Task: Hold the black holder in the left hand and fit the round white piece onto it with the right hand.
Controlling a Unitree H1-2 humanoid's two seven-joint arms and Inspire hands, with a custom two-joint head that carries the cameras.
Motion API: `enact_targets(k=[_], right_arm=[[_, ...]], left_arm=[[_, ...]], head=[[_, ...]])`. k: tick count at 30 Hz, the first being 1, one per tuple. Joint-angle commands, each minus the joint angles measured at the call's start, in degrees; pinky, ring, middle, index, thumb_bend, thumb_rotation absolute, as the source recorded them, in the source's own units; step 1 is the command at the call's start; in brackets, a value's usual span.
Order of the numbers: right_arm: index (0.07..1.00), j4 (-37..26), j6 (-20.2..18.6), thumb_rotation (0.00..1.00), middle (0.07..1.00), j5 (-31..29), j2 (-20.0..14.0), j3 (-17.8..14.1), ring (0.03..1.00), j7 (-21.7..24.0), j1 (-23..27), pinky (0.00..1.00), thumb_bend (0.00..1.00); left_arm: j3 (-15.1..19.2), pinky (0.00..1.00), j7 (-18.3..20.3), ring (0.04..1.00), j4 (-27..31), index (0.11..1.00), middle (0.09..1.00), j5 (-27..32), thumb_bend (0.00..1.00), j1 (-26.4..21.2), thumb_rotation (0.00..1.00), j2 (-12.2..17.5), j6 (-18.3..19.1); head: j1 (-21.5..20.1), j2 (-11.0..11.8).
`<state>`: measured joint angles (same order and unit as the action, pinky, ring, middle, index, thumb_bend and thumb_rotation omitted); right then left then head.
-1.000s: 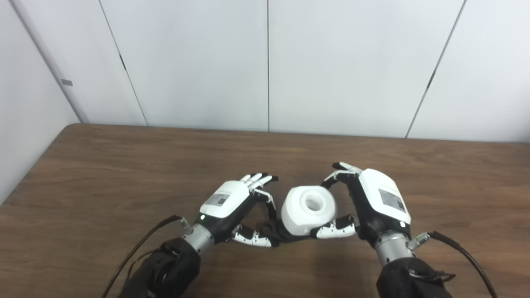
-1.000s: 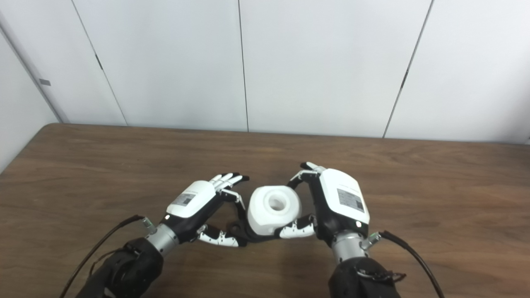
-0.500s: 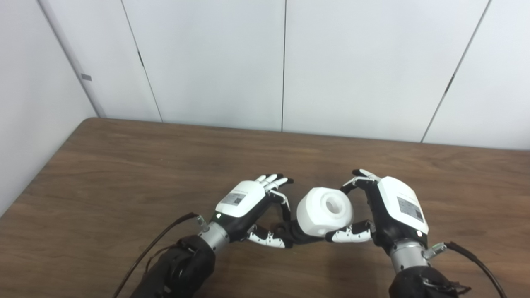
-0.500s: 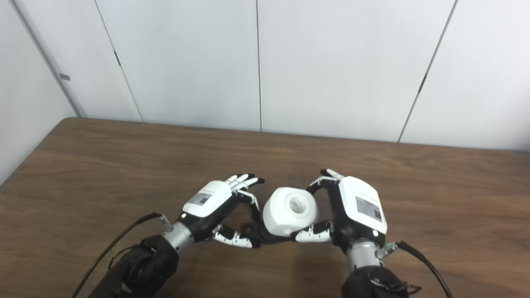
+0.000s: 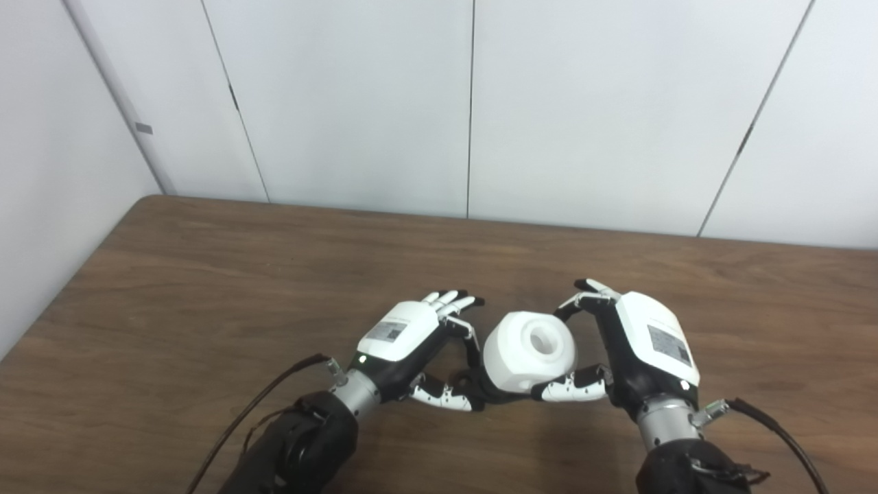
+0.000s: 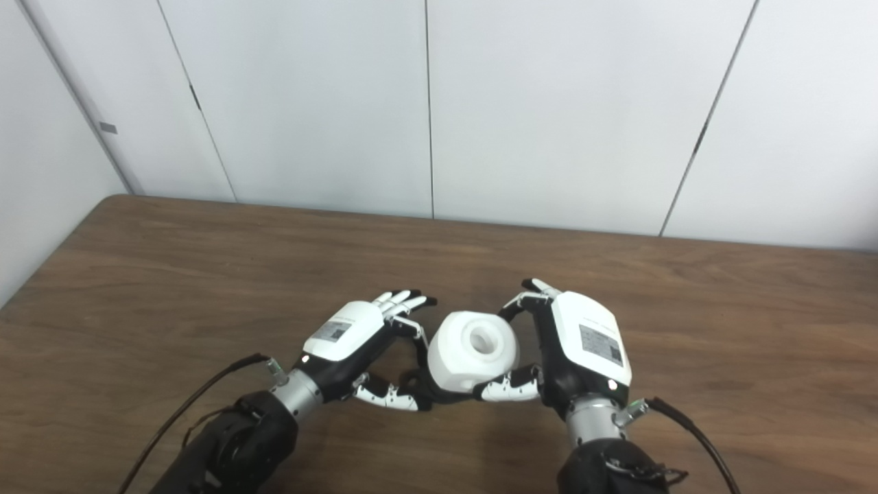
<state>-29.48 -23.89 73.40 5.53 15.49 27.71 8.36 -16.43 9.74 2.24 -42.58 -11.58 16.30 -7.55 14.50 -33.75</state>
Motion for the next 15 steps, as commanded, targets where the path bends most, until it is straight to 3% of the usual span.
enact_targets(k=[1, 15], right_arm=[[0.48, -1.59, 1.71, 0.15, 0.881, 0.17, 0.66, 0.61, 0.881, -0.04, 2.15, 0.65, 0.51], [0.477, -0.58, 3.44, 0.15, 0.883, 0.87, -0.19, 2.08, 0.886, 1.43, 3.21, 0.64, 0.51]], left_arm=[[-0.12, 1.0, -1.44, 0.981, 0.73, 0.481, 0.944, -0.22, 0.52, -1.84, 0.04, -0.14, -0.73], [-1.01, 1.0, -2.35, 0.975, -0.05, 0.481, 0.937, -1.11, 0.52, -2.21, 0.04, -1.26, -0.26]], head=[[0.06, -0.02], [1.02, 0.68]])
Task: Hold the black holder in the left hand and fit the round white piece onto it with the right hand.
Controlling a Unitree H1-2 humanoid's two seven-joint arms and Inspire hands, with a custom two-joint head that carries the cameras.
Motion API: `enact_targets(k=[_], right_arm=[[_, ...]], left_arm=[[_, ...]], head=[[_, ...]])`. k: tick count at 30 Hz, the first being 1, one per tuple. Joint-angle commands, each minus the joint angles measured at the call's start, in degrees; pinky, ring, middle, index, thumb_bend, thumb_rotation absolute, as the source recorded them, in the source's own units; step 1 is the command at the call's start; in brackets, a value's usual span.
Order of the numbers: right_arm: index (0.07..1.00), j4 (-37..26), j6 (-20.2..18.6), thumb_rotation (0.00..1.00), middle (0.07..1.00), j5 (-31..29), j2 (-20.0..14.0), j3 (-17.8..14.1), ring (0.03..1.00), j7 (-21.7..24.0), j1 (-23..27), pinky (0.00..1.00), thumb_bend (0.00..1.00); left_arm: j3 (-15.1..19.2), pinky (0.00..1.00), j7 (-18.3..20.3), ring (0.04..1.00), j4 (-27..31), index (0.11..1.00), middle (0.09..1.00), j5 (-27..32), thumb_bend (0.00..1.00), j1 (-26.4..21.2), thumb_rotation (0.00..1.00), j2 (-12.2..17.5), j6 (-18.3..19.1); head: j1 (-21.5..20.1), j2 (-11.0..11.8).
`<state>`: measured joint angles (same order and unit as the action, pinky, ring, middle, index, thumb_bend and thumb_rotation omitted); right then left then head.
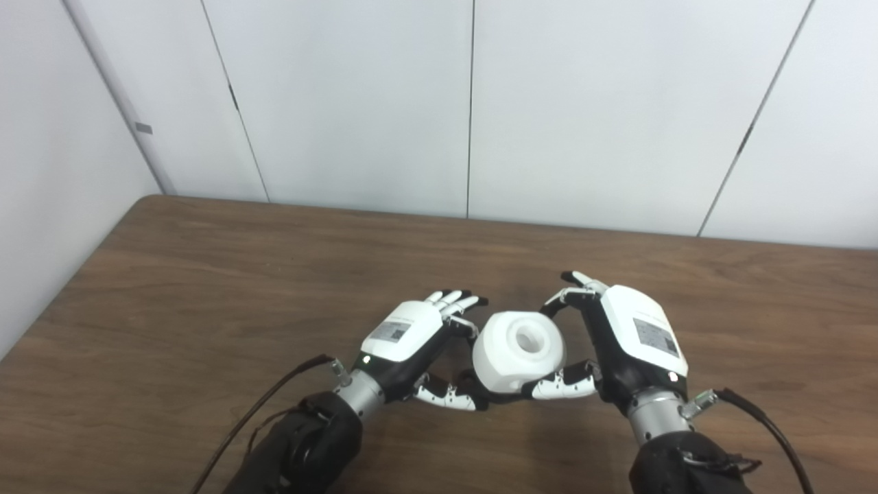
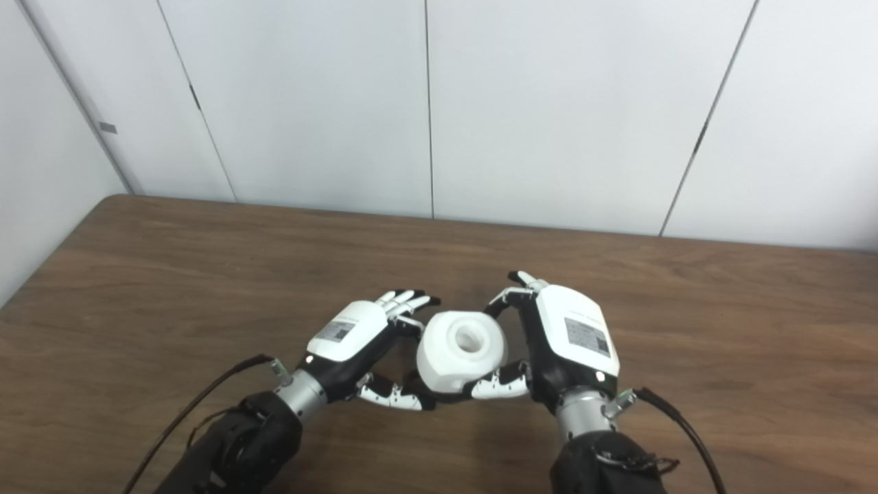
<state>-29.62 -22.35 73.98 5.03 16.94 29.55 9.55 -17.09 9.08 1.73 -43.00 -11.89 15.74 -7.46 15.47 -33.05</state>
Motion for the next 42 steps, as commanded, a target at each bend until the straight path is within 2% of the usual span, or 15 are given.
enact_targets(k=[1, 23, 42], right_arm=[[0.477, -0.16, 1.97, 0.15, 0.884, 0.35, 0.28, 0.78, 0.887, -0.2, 2.13, 0.64, 0.51], [0.479, 3.13, 2.2, 0.15, 0.896, 1.09, -1.11, 2.0, 0.918, -1.28, 3.36, 0.63, 0.51], [0.479, 5.29, 2.45, 0.15, 0.892, -0.43, -1.6, 2.37, 0.905, -5.71, 2.08, 0.62, 0.51]], left_arm=[[-0.44, 1.0, -1.85, 0.974, 0.33, 0.481, 0.936, -0.84, 0.52, -1.94, 0.04, -0.84, -0.34], [-1.05, 1.0, -3.47, 0.982, -1.29, 0.481, 0.938, -2.1, 0.52, -2.32, 0.04, -2.31, 0.12], [-1.49, 1.0, -5.15, 0.969, -2.81, 0.481, 0.934, -1.74, 0.52, -2.31, 0.04, -1.77, -0.79]], head=[[0.13, 0.12], [-0.93, 2.11], [-2.09, 4.27]])
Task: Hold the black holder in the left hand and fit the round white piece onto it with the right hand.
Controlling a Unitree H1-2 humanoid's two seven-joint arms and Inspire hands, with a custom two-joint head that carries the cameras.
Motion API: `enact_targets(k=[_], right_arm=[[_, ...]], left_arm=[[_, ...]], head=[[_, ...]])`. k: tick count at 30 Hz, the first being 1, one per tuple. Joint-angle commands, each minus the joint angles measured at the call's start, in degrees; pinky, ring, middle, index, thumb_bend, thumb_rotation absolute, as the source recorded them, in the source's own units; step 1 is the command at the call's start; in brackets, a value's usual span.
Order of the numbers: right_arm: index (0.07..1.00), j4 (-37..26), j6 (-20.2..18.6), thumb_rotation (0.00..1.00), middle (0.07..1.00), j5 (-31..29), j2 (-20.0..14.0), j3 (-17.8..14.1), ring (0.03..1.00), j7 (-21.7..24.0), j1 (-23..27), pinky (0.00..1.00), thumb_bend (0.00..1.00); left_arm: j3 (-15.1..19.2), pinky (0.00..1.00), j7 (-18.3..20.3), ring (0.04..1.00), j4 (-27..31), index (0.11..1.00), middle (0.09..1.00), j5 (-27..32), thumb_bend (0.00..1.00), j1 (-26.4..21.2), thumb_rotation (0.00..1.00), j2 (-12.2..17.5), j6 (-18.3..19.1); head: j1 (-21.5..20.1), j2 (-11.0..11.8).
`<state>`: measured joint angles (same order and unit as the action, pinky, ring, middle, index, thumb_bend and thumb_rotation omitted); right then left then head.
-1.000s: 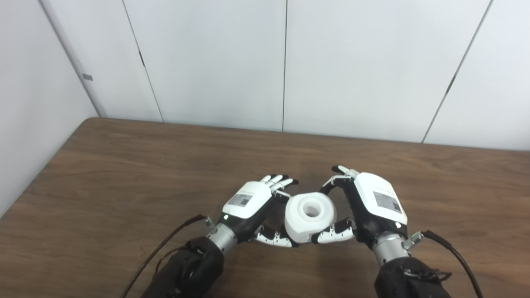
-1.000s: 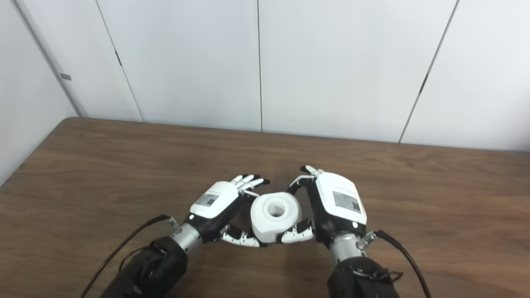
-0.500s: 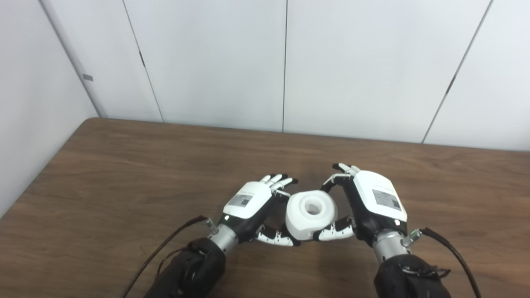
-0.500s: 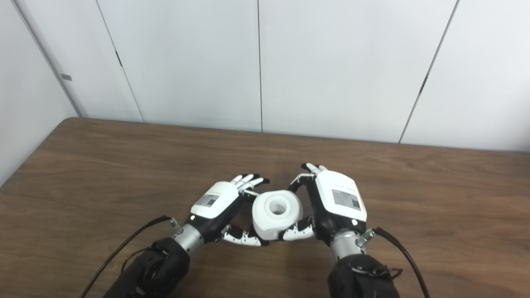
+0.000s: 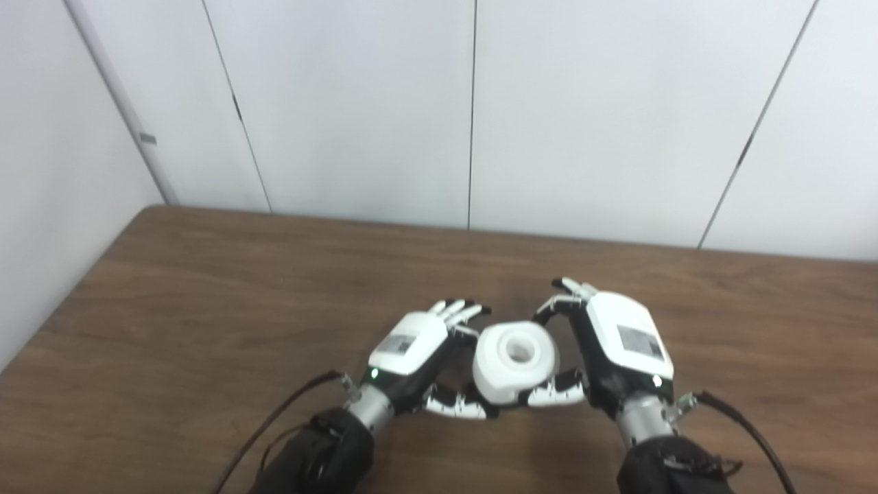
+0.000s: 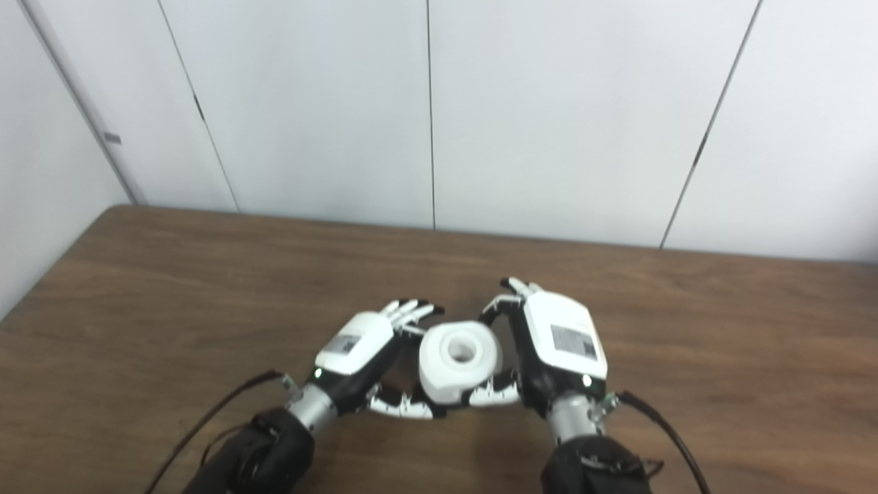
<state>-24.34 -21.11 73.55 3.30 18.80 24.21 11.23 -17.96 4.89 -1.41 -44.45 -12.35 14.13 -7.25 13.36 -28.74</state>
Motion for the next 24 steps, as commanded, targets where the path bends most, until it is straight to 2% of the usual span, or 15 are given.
enact_targets(k=[1, 18, 24], right_arm=[[0.479, 0.01, 1.19, 0.15, 0.892, -0.03, 0.11, 0.53, 0.905, -0.36, 0.38, 0.62, 0.51], [0.483, 1.21, 0.84, 0.15, 0.906, 0.63, 0.31, 1.26, 0.92, 0.24, 0.66, 0.62, 0.51], [0.483, 3.29, 1.0, 0.15, 0.906, -0.01, 0.42, 1.55, 0.919, -1.75, 0.61, 0.64, 0.51]], left_arm=[[-0.64, 1.0, -1.02, 0.967, 0.33, 0.481, 0.934, -0.26, 0.52, -1.84, 0.04, -0.16, -1.0], [-0.95, 1.0, -0.82, 0.972, 0.6, 0.481, 0.935, -0.11, 0.52, -1.89, 0.04, -0.43, -0.52], [-1.1, 1.0, -1.74, 0.967, -0.08, 0.481, 0.931, -0.18, 0.52, -1.93, 0.04, -0.53, -1.14]], head=[[0.1, 0.0], [0.85, -0.03], [1.0, 0.38]])
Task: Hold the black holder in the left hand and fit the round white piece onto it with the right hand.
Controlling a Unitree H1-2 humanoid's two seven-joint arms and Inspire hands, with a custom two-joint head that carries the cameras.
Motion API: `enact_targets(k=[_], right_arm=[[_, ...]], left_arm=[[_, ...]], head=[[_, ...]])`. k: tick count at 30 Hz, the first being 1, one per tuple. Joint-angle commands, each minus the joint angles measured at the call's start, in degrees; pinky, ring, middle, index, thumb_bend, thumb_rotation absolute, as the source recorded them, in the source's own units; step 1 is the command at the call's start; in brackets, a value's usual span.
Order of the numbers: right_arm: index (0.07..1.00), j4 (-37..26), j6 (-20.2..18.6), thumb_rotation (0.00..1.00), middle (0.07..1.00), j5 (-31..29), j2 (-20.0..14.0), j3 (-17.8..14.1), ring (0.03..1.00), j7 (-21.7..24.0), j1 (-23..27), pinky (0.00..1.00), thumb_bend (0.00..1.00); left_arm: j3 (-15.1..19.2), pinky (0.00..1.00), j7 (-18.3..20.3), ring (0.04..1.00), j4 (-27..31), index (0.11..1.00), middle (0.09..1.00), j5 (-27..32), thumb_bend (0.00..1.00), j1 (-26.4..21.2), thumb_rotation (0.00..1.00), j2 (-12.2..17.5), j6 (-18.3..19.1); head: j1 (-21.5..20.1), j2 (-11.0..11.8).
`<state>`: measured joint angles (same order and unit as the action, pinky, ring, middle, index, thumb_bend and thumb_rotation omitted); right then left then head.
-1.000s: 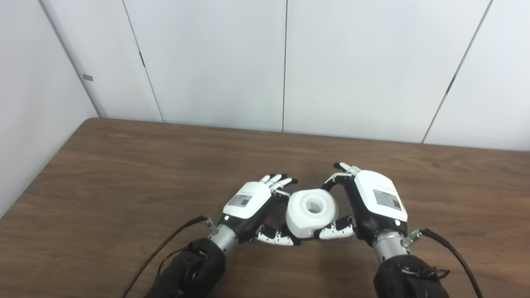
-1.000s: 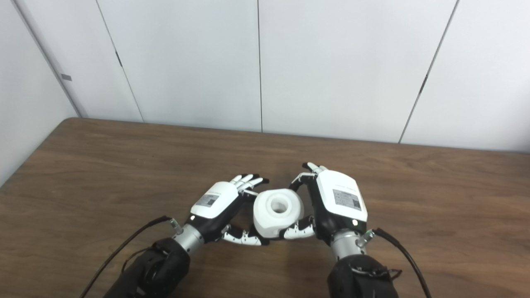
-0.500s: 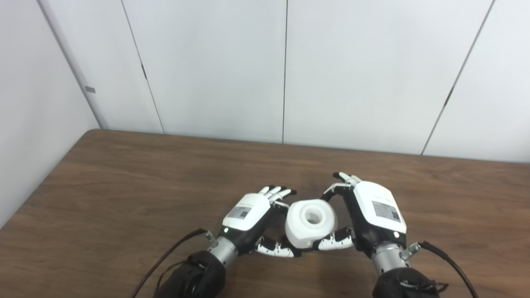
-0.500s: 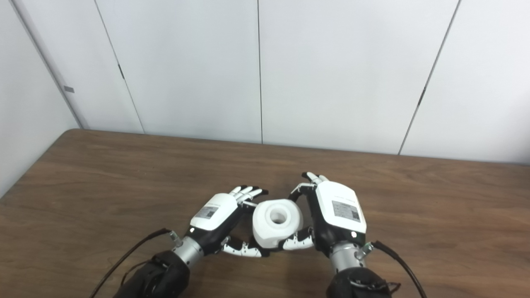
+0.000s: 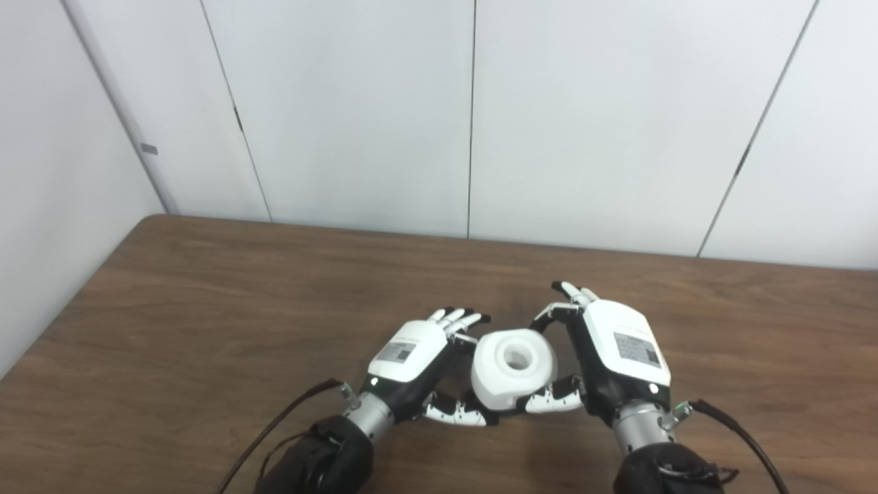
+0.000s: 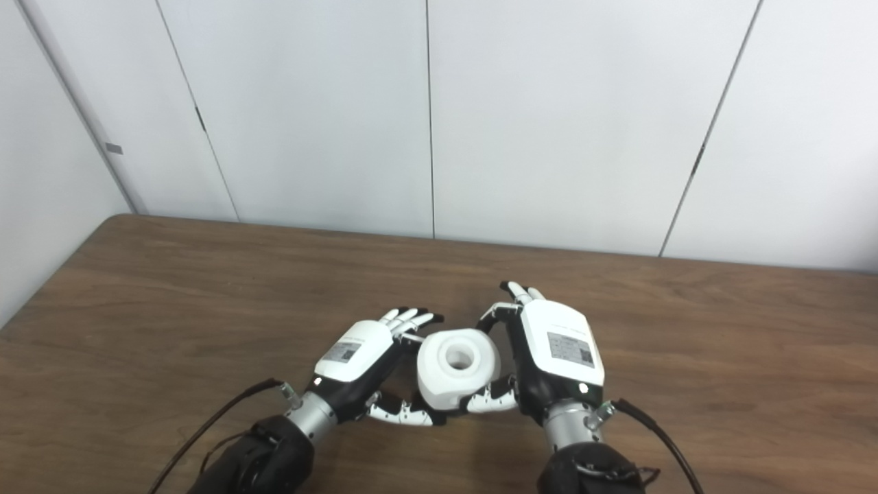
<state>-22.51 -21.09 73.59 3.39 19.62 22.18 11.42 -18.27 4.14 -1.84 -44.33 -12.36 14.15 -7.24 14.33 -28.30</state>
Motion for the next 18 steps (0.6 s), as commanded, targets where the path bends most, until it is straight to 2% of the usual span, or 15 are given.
enact_targets(k=[1, 18], right_arm=[[0.483, 1.89, 1.08, 0.15, 0.903, -0.3, 0.26, 0.8, 0.915, -0.3, 0.45, 0.63, 0.51], [0.483, 7.13, 0.15, 0.14, 0.915, -3.39, -0.46, 0.52, 0.917, -5.89, 2.48, 0.65, 0.51]], left_arm=[[-0.83, 1.0, -1.01, 0.969, 0.33, 0.481, 0.931, -0.25, 0.52, -1.92, 0.04, -0.56, -1.14], [-1.18, 1.0, -1.48, 0.972, 0.27, 0.481, 0.933, 0.13, 0.52, -1.85, 0.04, -0.47, -0.9]], head=[[0.07, -0.02], [0.12, 0.45]])
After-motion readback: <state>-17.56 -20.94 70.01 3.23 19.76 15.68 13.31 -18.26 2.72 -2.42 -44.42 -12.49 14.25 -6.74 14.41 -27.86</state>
